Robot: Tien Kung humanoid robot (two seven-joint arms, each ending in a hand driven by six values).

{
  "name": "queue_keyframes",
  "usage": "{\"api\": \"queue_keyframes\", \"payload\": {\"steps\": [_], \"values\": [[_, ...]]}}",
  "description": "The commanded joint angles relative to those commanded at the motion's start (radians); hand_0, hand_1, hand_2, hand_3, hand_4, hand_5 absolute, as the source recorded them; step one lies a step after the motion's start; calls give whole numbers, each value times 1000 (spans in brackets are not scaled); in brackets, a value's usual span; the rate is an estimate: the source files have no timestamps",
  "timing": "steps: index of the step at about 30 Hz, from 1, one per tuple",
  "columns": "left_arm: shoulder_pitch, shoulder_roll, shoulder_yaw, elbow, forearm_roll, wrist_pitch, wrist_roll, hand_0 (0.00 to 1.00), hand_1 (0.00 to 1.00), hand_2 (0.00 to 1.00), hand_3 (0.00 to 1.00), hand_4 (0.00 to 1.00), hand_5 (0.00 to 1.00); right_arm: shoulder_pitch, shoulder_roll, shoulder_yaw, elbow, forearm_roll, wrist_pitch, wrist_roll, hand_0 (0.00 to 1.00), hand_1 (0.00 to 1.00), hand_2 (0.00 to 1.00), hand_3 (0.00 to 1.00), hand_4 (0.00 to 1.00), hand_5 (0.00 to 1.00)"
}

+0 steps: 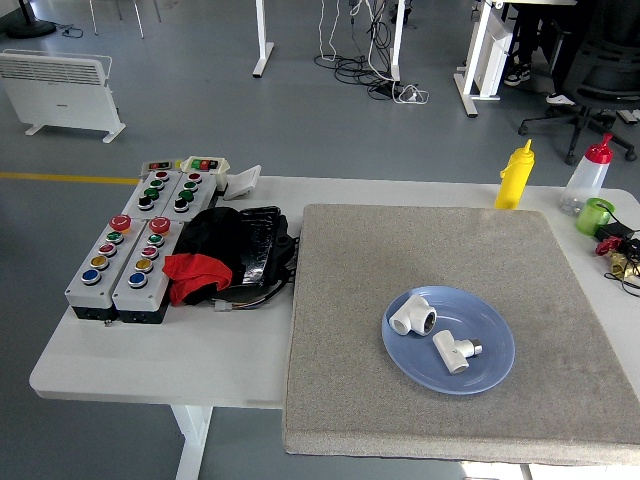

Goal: Pick pipe place plate twice

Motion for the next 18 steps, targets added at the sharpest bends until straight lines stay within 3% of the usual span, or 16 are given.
{"api": "queue_keyframes", "payload": {"steps": [18], "values": [[1, 0, -6, 0, 4, -1, 3, 625, 630, 646, 703, 486, 998, -5, 7, -1, -7, 1, -7, 1, 802, 770, 820, 813, 610, 402]]}}
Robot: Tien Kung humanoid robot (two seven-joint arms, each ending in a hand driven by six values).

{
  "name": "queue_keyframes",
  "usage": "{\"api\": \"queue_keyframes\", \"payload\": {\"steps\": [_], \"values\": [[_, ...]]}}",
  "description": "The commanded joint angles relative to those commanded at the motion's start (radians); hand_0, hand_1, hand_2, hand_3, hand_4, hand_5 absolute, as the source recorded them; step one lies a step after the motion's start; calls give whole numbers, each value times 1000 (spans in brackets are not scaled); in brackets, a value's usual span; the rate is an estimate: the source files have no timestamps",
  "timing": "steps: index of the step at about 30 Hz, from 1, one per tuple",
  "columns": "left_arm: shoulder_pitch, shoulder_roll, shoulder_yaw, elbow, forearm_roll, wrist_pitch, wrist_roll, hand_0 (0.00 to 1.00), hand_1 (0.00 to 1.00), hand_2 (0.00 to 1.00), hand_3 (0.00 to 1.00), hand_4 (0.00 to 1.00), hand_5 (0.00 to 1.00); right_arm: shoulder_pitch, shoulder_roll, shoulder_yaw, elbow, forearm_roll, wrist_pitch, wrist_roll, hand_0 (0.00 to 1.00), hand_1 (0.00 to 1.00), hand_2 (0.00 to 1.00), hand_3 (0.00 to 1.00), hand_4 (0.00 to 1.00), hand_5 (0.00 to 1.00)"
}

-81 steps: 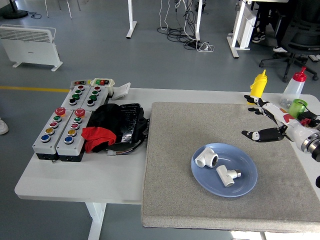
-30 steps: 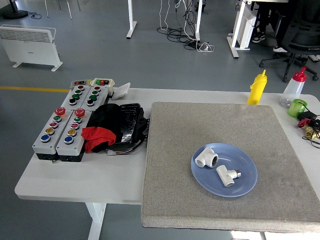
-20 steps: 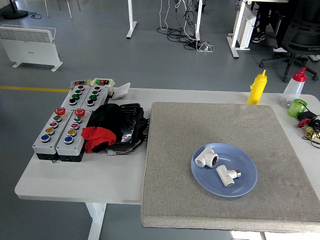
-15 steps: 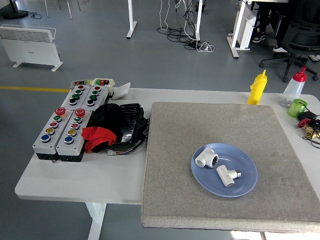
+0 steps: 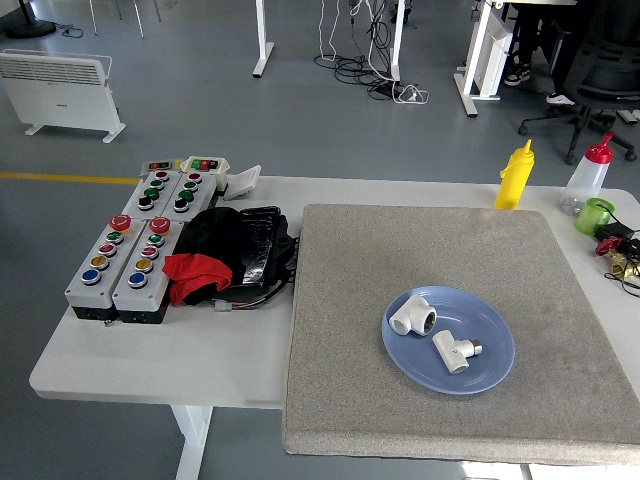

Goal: Pick pipe place plate twice

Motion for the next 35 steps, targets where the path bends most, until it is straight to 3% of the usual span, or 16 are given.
{"api": "queue_keyframes", "payload": {"steps": [35], "values": [[12, 0, 2, 1, 0, -3, 0, 624, 632, 647, 706, 486, 998, -27, 14, -17, -7, -6, 5, -7, 800, 767, 813, 796, 602, 397]]}}
